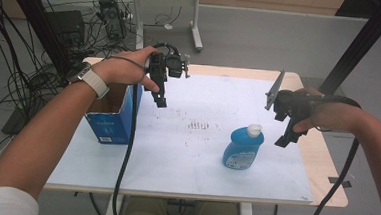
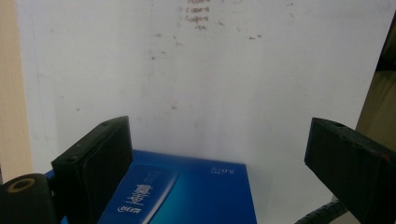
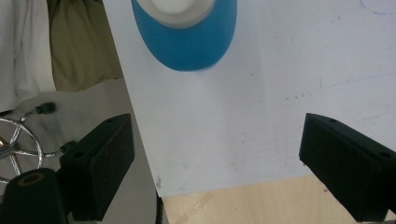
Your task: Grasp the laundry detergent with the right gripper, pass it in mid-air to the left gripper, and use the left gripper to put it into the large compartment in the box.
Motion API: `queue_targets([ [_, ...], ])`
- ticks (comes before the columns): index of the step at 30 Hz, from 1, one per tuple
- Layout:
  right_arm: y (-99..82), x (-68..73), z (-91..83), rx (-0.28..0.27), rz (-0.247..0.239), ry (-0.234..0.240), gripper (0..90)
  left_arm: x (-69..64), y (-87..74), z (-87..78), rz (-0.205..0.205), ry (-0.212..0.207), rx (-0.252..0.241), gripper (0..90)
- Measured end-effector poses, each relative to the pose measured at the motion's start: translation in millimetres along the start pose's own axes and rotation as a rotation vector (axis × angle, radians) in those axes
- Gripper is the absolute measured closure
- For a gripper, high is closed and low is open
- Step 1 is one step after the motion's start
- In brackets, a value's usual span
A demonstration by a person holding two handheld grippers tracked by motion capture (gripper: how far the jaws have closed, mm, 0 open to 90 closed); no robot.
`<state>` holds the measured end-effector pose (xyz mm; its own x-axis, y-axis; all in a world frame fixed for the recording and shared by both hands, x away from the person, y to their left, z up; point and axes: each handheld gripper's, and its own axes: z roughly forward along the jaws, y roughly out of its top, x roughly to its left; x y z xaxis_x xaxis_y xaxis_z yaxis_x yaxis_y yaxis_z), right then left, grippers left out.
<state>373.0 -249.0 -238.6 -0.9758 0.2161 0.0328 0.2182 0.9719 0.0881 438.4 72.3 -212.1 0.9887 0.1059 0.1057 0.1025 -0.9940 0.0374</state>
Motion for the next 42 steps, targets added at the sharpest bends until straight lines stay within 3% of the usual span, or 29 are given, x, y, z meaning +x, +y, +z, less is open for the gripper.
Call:
queue_targets([
  [16,1.5,2.4,-3.9,-0.001,-0.011,-0.011,8.9,-1.5,-3.2,-1.7,-0.023,-0.001,-0.016,7.6],
  [42,-0.5,4.4,-0.2,-0.079,-0.031,-0.011,7.7,-1.5,-4.3,4.5,-0.029,-0.001,-0.03,7.6],
])
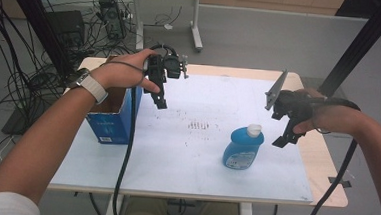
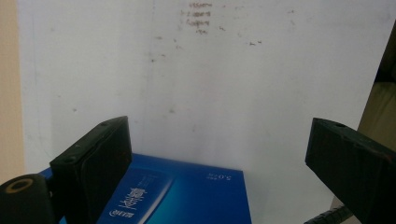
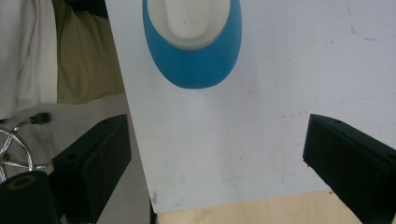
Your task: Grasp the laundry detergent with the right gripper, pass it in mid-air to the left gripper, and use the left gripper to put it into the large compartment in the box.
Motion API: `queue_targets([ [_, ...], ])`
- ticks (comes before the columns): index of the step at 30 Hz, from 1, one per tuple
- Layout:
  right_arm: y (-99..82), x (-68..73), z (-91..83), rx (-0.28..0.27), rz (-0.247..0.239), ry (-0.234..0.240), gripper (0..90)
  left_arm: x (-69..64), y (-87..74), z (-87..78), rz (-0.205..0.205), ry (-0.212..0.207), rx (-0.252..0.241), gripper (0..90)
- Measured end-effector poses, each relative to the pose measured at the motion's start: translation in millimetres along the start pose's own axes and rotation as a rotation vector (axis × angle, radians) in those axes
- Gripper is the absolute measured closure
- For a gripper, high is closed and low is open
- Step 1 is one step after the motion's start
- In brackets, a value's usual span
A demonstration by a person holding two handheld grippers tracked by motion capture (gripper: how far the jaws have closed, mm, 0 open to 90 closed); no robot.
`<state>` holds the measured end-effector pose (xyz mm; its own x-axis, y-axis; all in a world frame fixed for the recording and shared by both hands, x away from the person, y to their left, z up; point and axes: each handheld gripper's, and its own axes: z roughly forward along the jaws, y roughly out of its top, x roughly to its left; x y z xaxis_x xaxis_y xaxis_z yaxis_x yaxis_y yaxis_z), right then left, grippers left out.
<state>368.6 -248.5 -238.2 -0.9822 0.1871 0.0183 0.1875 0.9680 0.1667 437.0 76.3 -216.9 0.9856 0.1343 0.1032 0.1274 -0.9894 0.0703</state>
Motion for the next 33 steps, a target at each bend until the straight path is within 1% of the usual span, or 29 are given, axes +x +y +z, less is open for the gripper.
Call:
queue_targets([
  [8,-2.1,2.4,0.0,-0.016,-0.005,-0.005,7.7,-1.4,-0.3,0.0,0.005,0.002,-0.005,7.5],
  [13,-4.8,2.2,1.6,-0.028,-0.001,-0.008,7.6,-1.6,-1.2,0.6,-0.002,0.001,-0.006,7.6],
  [18,-5.4,2.0,2.4,-0.037,-0.008,-0.007,7.6,-1.8,-0.4,1.3,-0.001,0.0,-0.013,7.5],
  [19,-5.4,1.9,2.4,-0.043,-0.011,-0.008,7.5,-1.7,-0.3,1.8,-0.001,0.0,-0.014,7.5],
  [21,-5.4,1.9,2.6,-0.05,-0.038,-0.016,7.5,-1.7,0.2,2.7,-0.001,-0.002,-0.013,7.5],
  [22,-5.6,1.9,2.7,-0.054,-0.039,-0.015,7.5,-1.7,0.5,3.3,0.0,-0.003,-0.016,7.6],
  [24,-6.2,1.9,3.2,-0.064,-0.038,-0.015,7.5,-1.6,0.8,3.5,0.001,-0.005,-0.016,7.6],
  [28,-8.7,0.6,6.6,-0.104,-0.045,-0.022,6.5,-1.4,1.2,4.9,-0.004,-0.008,-0.018,7.6],
  [31,-9.8,0.5,8.9,-0.12,-0.049,-0.016,6.3,-1.3,1.1,5.0,-0.002,-0.008,-0.017,7.6],
  [33,-11.2,0.8,13.9,-0.144,-0.06,-0.007,6.2,-1.6,0.6,4.9,-0.003,-0.008,-0.019,7.6],
])
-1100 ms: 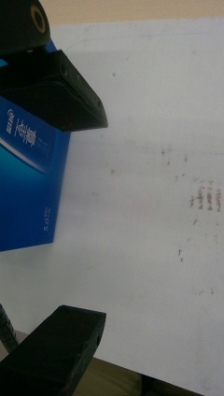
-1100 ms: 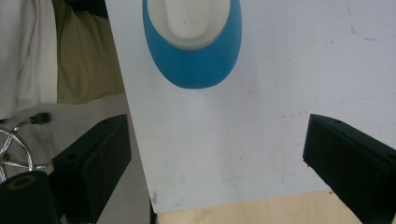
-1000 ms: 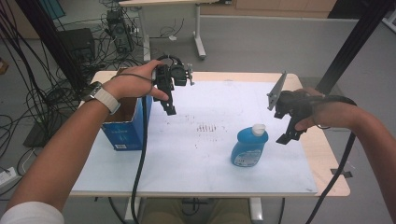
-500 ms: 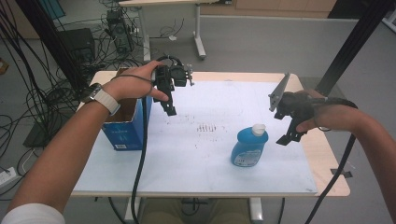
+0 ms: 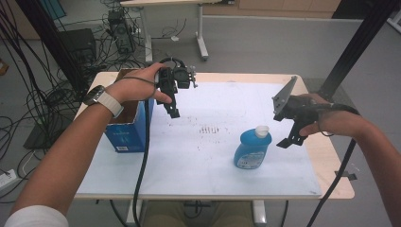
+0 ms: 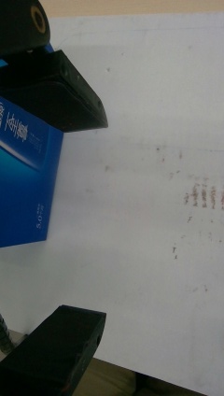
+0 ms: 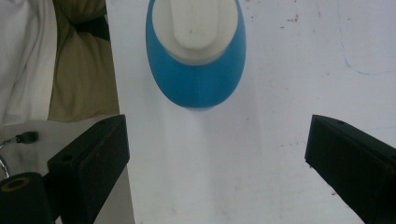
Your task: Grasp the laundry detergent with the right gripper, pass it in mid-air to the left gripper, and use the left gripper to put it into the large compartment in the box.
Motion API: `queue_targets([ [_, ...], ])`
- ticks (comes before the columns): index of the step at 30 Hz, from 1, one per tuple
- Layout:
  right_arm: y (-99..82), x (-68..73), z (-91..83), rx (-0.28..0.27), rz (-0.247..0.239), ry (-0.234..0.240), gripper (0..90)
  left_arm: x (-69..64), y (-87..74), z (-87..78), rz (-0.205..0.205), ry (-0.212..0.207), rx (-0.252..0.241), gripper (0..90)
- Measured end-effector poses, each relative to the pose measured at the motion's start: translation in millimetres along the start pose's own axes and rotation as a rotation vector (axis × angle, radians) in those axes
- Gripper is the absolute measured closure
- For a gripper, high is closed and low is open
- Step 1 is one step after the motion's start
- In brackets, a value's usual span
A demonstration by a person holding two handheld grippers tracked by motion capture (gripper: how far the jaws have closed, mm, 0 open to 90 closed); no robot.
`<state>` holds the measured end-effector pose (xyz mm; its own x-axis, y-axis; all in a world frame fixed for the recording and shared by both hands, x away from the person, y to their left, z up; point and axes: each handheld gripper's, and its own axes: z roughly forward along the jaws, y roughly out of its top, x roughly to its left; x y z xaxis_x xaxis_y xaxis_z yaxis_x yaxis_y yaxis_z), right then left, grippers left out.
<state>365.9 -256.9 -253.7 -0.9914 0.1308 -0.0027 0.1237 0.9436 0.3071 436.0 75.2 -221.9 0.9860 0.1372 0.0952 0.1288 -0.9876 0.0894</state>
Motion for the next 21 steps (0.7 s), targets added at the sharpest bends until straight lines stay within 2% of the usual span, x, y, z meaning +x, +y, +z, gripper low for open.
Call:
queue_targets([
  [7,-3.1,1.4,6.4,-0.054,-0.014,0.017,6.2,-0.4,-1.7,2.8,-0.007,-0.003,-0.003,7.7],
  [21,-9.6,1.1,19.2,-0.094,-0.023,0.028,6.0,-0.8,-1.6,9.1,-0.015,-0.012,-0.005,7.8],
])
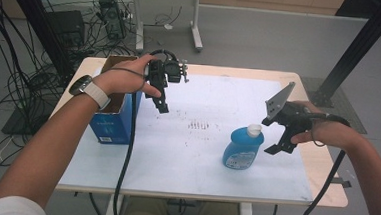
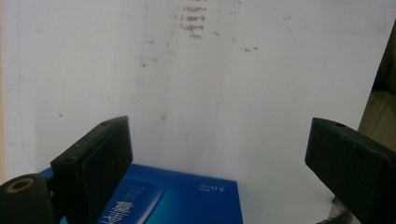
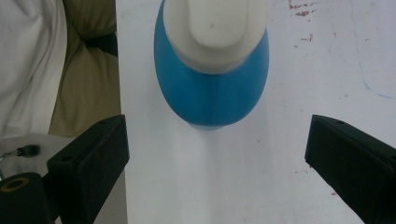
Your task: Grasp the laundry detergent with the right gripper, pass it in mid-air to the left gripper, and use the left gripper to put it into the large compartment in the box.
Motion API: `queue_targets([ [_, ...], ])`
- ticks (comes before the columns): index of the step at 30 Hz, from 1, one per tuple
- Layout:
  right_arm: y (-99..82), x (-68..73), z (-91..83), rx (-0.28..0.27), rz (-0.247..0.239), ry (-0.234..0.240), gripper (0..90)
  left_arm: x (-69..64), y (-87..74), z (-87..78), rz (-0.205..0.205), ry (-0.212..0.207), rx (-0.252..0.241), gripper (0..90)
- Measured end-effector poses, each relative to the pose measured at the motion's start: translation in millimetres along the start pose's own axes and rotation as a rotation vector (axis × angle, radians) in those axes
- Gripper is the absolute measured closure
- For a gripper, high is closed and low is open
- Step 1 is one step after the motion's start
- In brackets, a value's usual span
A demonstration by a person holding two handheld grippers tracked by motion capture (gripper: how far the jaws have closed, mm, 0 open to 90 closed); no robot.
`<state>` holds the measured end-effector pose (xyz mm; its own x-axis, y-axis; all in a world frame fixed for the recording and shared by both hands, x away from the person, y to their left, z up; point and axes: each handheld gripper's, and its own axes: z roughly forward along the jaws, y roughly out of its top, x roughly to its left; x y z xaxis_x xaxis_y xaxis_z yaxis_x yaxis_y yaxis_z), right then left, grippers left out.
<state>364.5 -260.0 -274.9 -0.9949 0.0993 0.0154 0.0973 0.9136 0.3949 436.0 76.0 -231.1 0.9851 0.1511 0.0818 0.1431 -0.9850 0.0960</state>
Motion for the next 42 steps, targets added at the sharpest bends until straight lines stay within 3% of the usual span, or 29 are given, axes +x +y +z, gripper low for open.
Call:
queue_targets([
  [42,-20.9,-3.0,31.2,-0.138,0.007,0.022,5.9,0.9,0.1,10.7,-0.014,-0.015,-0.004,8.0],
])
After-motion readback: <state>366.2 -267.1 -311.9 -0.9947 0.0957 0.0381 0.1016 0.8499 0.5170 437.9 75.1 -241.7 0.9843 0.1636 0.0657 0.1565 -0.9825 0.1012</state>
